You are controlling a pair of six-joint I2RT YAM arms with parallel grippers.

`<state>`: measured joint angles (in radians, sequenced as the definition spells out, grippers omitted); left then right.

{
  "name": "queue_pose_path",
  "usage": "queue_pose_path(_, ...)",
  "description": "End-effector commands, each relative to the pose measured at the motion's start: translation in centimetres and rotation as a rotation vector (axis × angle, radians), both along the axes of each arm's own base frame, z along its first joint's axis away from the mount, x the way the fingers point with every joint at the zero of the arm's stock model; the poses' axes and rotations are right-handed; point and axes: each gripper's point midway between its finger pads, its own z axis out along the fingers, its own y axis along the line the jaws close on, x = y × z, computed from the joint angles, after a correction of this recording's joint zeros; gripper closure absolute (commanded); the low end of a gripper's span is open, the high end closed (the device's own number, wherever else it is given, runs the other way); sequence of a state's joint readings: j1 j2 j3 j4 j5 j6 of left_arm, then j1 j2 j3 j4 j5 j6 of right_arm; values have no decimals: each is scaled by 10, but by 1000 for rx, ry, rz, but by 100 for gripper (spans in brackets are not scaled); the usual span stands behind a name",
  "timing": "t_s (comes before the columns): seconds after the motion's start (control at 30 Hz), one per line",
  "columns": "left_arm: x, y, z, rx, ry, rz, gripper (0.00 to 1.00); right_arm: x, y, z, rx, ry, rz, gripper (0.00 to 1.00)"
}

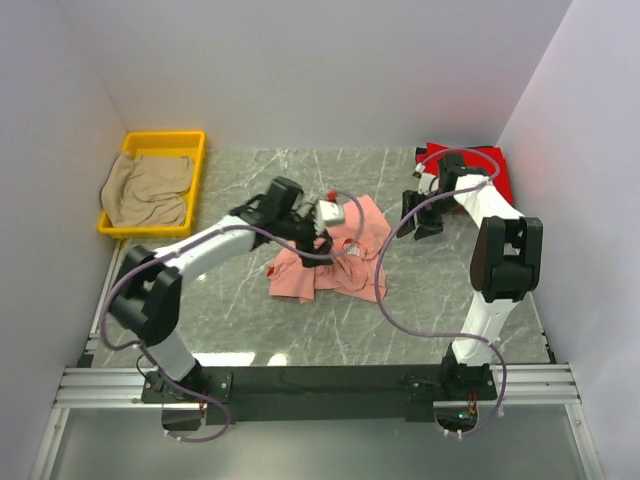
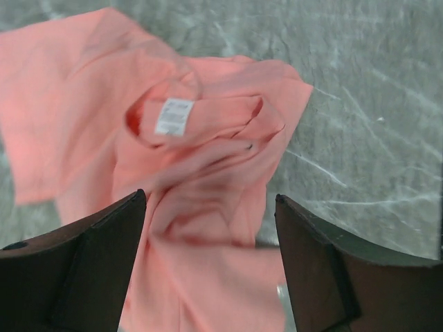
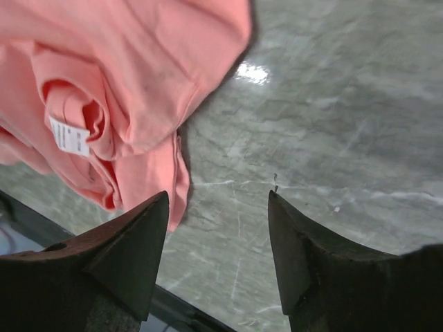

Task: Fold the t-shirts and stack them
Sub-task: Flatten the tshirt out

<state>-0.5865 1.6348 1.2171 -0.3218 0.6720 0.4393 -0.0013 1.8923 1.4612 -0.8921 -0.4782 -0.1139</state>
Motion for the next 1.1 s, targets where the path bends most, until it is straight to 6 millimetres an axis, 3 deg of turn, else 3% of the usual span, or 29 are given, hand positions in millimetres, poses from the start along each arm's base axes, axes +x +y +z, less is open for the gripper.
queue_pose_path(0.0, 15, -30, -16, 45, -176, -84, 20, 28, -18, 23, 64, -57, -111, 35)
queue_pose_path(0.03, 9, -41, -22, 55, -213, -128, 20, 27, -19, 24, 75, -49, -117, 35)
queue_pose_path(0.23, -3, -59, -73, 148, -272, -229, 23, 22, -33, 33, 64, -61, -141, 35)
queue_pose_path(0.3, 0, -59, -83, 176, -287, -230, 38, 17, -33, 30, 60, -51, -141, 35)
queue_pose_path(0.33, 3, -61, -80, 179, -296, -227, 48, 16, -34, 33, 59, -58, -140, 35)
queue_pose_path(0.37, 5, -59, -78, 183, -299, -218, 68, 15, -34, 32, 59, -57, -140, 35)
queue_pose_path(0.43, 9, -52, -62, 169, -311, -209, 80, 10, -33, 32, 58, -58, -137, 35)
queue_pose_path(0.47, 10, -48, -55, 157, -308, -205, 92, 9, -32, 32, 63, -57, -136, 35)
queue_pose_path(0.5, 4, -45, -38, 119, -292, -213, 97, 7, -31, 30, 69, -48, -132, 36)
queue_pose_path(0.53, 15, -35, -23, 89, -261, -161, 99, 5, -30, 30, 74, -47, -128, 37)
queue_pose_path(0.57, 16, -29, -12, 63, -226, -144, 99, 4, -29, 31, 76, -47, -124, 37)
queue_pose_path(0.6, 16, -23, 12, 14, -200, -135, 99, 2, -28, 30, 85, -41, -120, 37)
queue_pose_path(0.67, 34, 9, 34, -34, -130, -27, 99, -1, -26, 29, 91, -33, -110, 37)
queue_pose_path(0.7, 47, 36, 50, -62, -106, 68, 99, -3, -25, 29, 94, -31, -103, 37)
queue_pose_path(0.77, 57, 64, 59, -83, -76, 160, 99, -5, -19, 31, 108, -33, -76, 36)
queue_pose_path(0.8, 68, 94, 59, -87, -39, 259, 100, -6, -13, 31, 110, -35, -56, 35)
queue_pose_path(0.87, 70, 125, 42, -58, 35, 352, 99, -7, -5, 31, 103, -48, -22, 32)
queue_pose_path(0.9, 73, 151, 21, -32, 96, 431, 99, -8, 5, 29, 96, -49, 9, 31)
queue_pose_path(0.97, 74, 181, -8, 24, 161, 539, 99, -5, 15, 25, 68, -56, 47, 31)
queue_pose_path(1.0, 71, 203, -33, 52, 230, 609, 99, -6, 23, 22, 56, -53, 74, 31)
queue_pose_path(1.03, 70, 214, -46, 77, 260, 647, 99, -8, 39, 17, 48, -49, 114, 30)
queue_pose_path(1.07, 69, 225, -59, 113, 287, 691, 99, -7, 42, 14, 21, -53, 127, 30)
